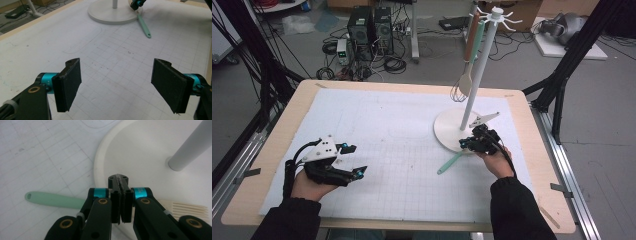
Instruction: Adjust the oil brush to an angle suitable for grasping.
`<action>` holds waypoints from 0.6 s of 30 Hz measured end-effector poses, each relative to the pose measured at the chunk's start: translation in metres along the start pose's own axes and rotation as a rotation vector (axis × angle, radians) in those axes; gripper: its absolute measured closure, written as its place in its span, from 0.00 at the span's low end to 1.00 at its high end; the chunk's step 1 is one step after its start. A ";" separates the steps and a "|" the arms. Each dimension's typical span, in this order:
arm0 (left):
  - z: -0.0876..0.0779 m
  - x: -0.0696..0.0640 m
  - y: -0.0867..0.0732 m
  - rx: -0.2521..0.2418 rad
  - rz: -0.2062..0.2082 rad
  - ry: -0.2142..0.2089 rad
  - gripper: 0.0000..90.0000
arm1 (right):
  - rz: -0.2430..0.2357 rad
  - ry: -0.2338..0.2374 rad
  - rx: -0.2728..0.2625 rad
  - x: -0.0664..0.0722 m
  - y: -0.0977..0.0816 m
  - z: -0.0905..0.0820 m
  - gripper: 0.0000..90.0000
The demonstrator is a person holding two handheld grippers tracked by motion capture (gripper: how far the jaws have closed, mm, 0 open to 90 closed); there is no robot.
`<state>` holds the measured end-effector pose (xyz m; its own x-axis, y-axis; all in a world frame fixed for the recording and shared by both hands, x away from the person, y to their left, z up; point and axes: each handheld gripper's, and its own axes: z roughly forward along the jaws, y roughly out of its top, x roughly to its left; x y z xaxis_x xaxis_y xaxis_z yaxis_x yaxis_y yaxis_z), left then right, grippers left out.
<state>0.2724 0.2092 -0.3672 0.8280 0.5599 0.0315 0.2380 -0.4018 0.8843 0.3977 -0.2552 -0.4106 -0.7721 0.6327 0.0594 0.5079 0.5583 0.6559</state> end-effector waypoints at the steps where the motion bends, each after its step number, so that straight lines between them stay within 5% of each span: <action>1: 0.000 0.000 0.000 0.001 0.002 0.002 0.27 | 0.003 -0.004 0.007 -0.001 0.000 0.001 0.99; 18: 0.000 0.000 0.001 0.002 0.005 -0.001 0.27 | -0.007 -0.029 0.057 0.000 -0.006 0.002 0.99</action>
<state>0.2720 0.2089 -0.3665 0.8295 0.5574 0.0353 0.2350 -0.4056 0.8833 0.3958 -0.2575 -0.4156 -0.7651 0.6431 0.0326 0.5239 0.5922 0.6122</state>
